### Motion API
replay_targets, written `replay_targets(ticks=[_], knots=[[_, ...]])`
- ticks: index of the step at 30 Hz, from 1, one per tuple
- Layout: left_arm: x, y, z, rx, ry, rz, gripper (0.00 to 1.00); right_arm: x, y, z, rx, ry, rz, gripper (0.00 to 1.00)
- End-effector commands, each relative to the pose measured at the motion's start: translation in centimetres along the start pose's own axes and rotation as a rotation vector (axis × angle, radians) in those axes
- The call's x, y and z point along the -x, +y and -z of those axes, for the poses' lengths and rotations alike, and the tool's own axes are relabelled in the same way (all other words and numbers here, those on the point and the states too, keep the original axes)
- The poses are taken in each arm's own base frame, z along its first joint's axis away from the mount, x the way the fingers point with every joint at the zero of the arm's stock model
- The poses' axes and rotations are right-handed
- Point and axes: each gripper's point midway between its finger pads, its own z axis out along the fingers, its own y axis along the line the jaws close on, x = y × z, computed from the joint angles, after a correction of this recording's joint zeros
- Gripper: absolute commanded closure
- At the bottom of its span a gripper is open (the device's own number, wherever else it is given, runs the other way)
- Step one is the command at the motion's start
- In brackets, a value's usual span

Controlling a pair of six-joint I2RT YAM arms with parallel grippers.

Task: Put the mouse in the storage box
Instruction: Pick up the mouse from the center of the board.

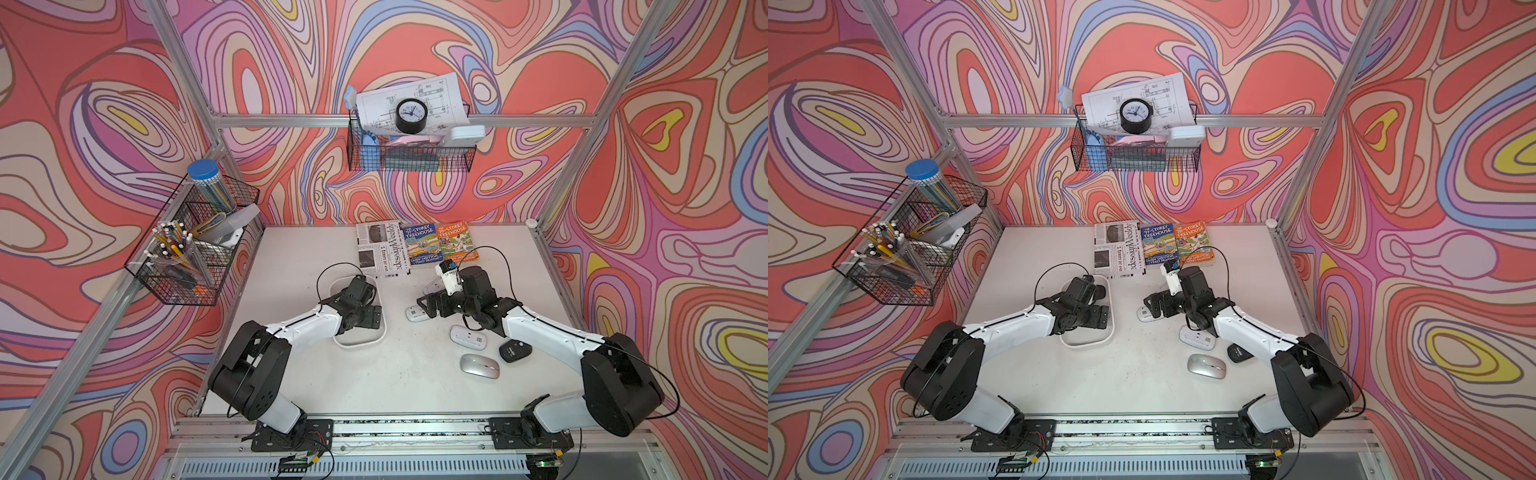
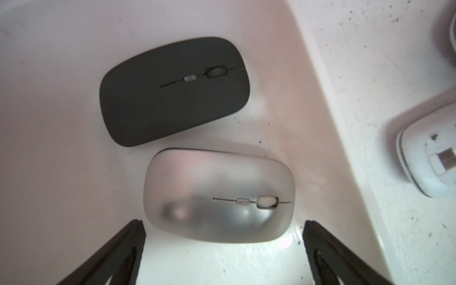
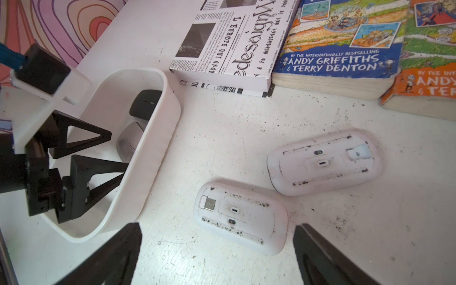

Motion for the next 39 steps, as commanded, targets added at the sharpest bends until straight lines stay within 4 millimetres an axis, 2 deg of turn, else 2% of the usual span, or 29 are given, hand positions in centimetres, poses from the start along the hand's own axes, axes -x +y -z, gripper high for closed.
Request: replay_targets(ticks=[1,6,11,15,18,21,25,28,33,39], knots=[[1.9,-1.0,1.2,-0.058,-0.048,0.024,0.02,0.9,-0.7,-0.1,-0.053,-0.001,-0.028,0.02],[3.6,-2.2,5.2,-0.151,-0.108,0.055,0.03,1.1,-2.6,-0.4,-0.178,0.060,-0.133,0.02],[4.2,-2.1,9.2,-0.186,-0.138,0.119,0.04,0.0,-4.8,-0.8,-0.352,0.160,-0.395,0.04],[4.1,-2.3,11.2,-0.221,-0.148,0.126,0.04,-0.4,-5.7,-1.8,-0.432,0.184,-0.559,0.02],[4.1,-2.2,12.6,-0.232,-0.157,0.126,0.04,-0.2,-6.5,-2.6,-0.493,0.190,-0.617,0.02],[4.0,-1.9,14.0,-0.242,-0.180,0.130,0.04,-1.4,-7.4,-4.3,-0.561,0.257,-0.659,0.02],[3.4,-1.3,15.1,-0.232,-0.193,0.128,0.04,-1.6,-7.8,-6.3,-0.585,0.301,-0.674,0.02],[2.9,-0.9,15.2,-0.223,-0.195,0.123,0.04,-1.7,-8.0,-7.5,-0.588,0.315,-0.684,0.02],[2.6,-0.9,15.1,-0.221,-0.188,0.125,0.04,-2.7,-8.9,-8.5,-0.636,0.330,-0.719,0.02],[2.7,-0.9,15.0,-0.217,-0.181,0.125,0.04,-2.6,-9.6,-9.8,-0.665,0.339,-0.719,0.02]])
